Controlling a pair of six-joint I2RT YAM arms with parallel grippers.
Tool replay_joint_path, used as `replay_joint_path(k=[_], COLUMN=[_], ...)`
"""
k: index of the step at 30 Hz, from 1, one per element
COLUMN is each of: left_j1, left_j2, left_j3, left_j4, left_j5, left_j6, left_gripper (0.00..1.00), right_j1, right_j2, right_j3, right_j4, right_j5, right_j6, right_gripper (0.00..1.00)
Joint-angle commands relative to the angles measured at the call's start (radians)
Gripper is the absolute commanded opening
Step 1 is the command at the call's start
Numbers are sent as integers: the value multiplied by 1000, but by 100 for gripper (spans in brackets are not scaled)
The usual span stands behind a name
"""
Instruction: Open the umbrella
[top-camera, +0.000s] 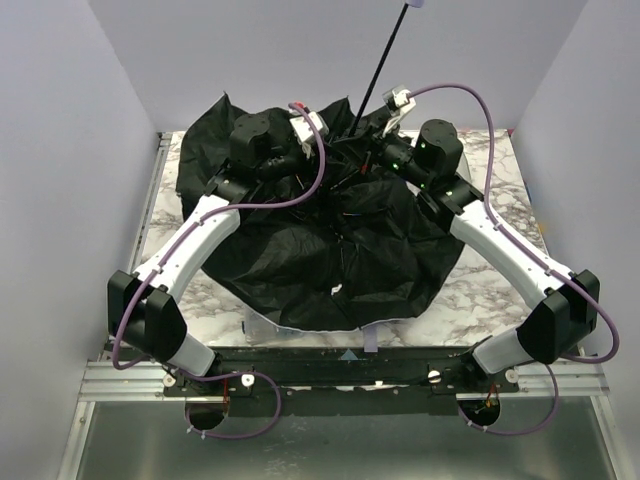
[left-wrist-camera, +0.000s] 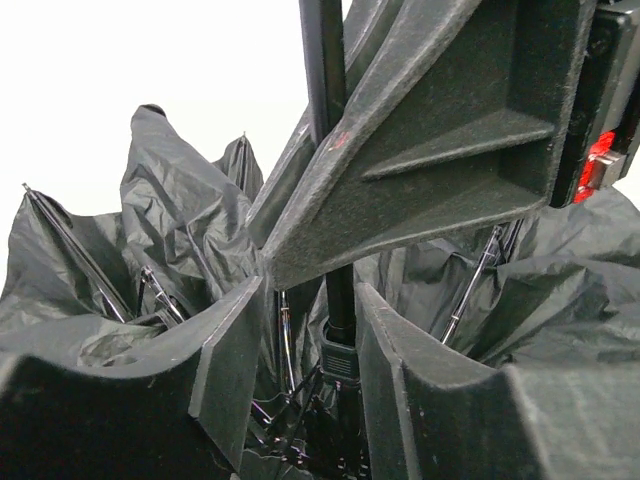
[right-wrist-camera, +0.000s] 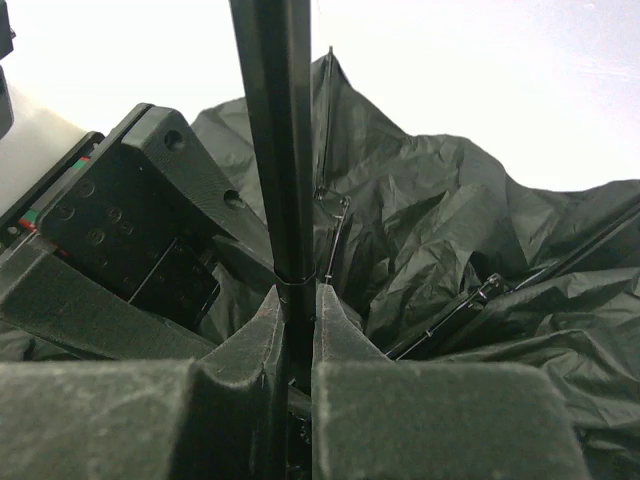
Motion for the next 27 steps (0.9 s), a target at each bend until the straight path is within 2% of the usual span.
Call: replay_joint_path(k=[1, 6, 12, 20, 27], left_j1=[60, 62, 62, 78, 52], left_j2=[92, 101, 133, 126, 68], left_j3=[-71, -82, -61, -63, 46], left_j4=[-244, -259, -336, -333, -267], left_j5=[-90, -106, -144, -165, -103], left_j6=[11, 14, 56, 86, 135], left_gripper=[44, 42, 47, 40, 36], right_j1=[-23, -26, -28, -34, -35], right_j2=[-85, -92, -87, -79, -81], right_j3=[133, 119, 121, 124, 51], right_j4=[325, 347, 368, 370, 311], right_j5=[10, 21, 16, -30, -143], right_j6=[73, 75, 68, 43, 51], right_gripper=[0, 0, 0, 0, 0])
